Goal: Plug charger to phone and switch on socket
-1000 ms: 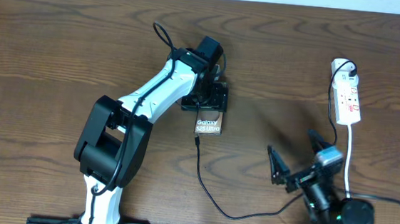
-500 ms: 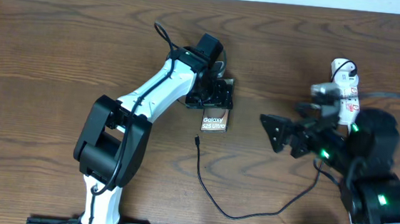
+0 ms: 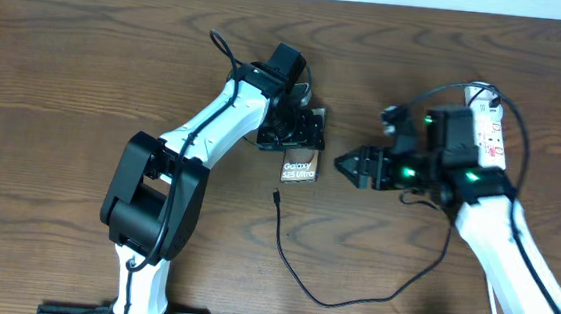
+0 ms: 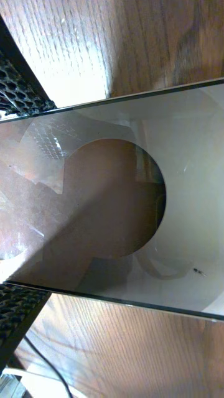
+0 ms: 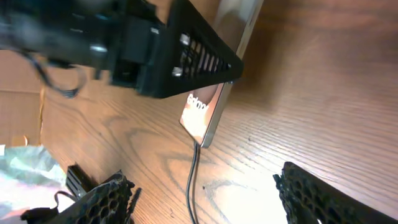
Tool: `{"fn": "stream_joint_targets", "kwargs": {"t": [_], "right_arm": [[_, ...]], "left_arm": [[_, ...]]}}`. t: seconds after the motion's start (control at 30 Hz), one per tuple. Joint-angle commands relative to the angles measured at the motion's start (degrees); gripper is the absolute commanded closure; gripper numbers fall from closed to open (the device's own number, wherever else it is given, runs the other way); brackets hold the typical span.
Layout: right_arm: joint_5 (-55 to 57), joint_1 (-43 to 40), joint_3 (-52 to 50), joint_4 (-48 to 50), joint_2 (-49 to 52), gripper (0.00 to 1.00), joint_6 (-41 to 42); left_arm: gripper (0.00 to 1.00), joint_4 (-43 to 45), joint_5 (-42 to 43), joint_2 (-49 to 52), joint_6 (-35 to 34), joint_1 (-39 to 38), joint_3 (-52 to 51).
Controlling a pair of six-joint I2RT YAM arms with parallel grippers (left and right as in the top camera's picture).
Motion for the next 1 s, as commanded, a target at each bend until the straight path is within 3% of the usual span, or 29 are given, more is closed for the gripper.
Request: {"fn": "stream_joint_targets", "kwargs": {"t": [0.0, 0.2, 0.47, 0.97], "right_arm": [[-1.31, 2.21, -0.22, 2.38, 5.05, 0.25, 4.74], [-1.38, 5.70, -0.22, 12.81, 15.15, 0.25, 9.84], [-1.22, 8.74, -0.22, 23.30, 20.28, 0.32, 15.30], [-0.39, 8.83, -0.22, 25.53, 20.26, 0.84, 15.89]], "left_arm": [[0.23, 0.46, 3.32, -1.95, 0.37, 0.11, 0.74], [0.23, 0.63, 3.32, -1.95, 0.37, 0.11, 0.74], [0.23, 0.66, 3.32, -1.95, 0.59, 0.11, 0.74], [0.23, 1.29, 3.32, -1.95, 0.57, 0.11, 0.74]]}}
